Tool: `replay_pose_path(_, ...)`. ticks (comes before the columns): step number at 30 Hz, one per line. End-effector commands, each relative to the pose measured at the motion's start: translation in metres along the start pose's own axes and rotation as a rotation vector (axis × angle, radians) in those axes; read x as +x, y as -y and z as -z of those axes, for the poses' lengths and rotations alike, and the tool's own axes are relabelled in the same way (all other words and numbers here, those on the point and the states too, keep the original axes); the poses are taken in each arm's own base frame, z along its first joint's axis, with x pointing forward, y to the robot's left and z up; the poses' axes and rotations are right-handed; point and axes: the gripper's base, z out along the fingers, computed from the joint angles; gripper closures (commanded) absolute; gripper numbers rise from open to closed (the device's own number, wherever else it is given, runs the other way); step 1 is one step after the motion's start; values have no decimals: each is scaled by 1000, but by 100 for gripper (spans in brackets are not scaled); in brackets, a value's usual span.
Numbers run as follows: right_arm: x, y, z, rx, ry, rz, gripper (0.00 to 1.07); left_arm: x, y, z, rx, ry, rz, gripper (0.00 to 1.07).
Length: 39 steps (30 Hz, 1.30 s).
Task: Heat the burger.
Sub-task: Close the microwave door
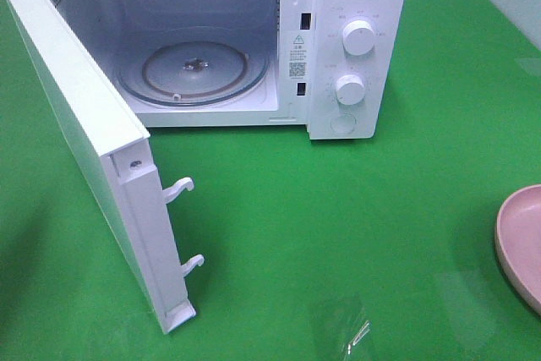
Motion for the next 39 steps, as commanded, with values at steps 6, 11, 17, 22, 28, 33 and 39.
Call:
replay_pose_path(6, 1, 0, 4, 2, 36, 7, 37, 5, 18, -23, 145, -18, -34, 107)
replay_pose_path(11, 1, 0, 4, 2, 36, 7, 37, 9, 29, -33, 190, -39, -26, 107)
replay_pose_path(17, 1, 0, 4, 2, 36, 7, 37, 13, 38, -37, 218, -34, -10, 107)
replay_pose_path(22, 1, 0, 4, 2, 36, 7, 37, 14, 45, -40, 247, -35, -14, 107)
replay_pose_path(28, 1, 0, 4, 2, 36, 7, 37, 11, 55, -49, 282, -32, -19, 107)
replay_pose_path(33, 1, 0, 4, 2, 36, 7, 37, 11, 56, -52, 276, -34, -9, 107)
replay_pose_path(39, 1, 0, 4, 2, 36, 7, 37, 8, 56, -55, 271, -26, 4, 107)
